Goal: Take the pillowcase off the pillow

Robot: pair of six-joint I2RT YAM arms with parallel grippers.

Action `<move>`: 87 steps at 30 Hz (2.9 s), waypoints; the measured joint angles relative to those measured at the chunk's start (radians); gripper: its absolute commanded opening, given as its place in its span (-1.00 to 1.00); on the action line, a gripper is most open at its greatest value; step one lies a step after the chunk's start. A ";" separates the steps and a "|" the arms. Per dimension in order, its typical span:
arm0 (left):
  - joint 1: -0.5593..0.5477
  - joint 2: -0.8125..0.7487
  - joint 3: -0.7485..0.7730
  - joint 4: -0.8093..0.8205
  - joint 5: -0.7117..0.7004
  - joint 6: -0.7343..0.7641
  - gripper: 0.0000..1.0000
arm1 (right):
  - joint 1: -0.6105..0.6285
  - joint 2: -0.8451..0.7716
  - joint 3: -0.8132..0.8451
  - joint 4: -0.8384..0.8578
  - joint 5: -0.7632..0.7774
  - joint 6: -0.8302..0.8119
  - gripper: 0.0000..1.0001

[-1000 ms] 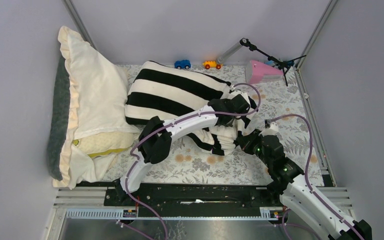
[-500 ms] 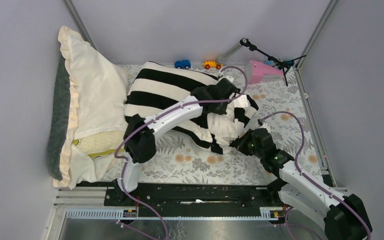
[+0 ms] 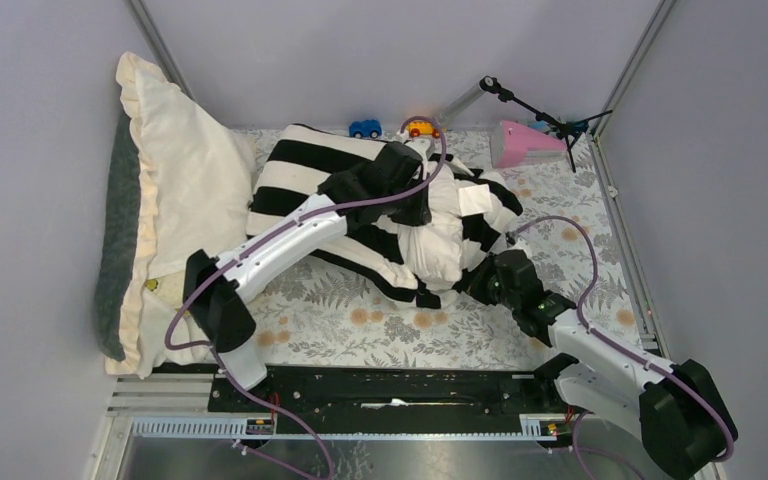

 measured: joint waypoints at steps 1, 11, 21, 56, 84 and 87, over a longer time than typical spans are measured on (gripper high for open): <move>0.001 -0.026 -0.027 0.003 0.014 0.000 -1.00 | 0.000 0.001 0.003 0.003 -0.006 -0.014 -1.00; 0.014 -0.279 -0.319 0.117 0.037 0.027 -1.00 | 0.005 -0.164 0.100 -0.135 -0.143 -0.343 -0.02; 0.007 -0.306 -0.467 0.142 0.063 0.022 -1.00 | 0.003 -0.130 0.354 -0.295 -0.113 -0.478 0.85; 0.032 -0.666 -0.428 0.060 -0.025 0.014 -0.81 | -0.135 0.088 0.204 -0.118 -0.091 -0.283 0.76; -0.051 -0.384 -0.291 -0.066 -0.316 0.085 0.69 | 0.055 0.026 0.581 -0.483 -0.038 -0.446 0.99; -0.051 -0.345 -0.300 -0.047 -0.264 0.098 0.63 | 0.210 0.092 0.616 -0.499 0.003 -0.471 0.99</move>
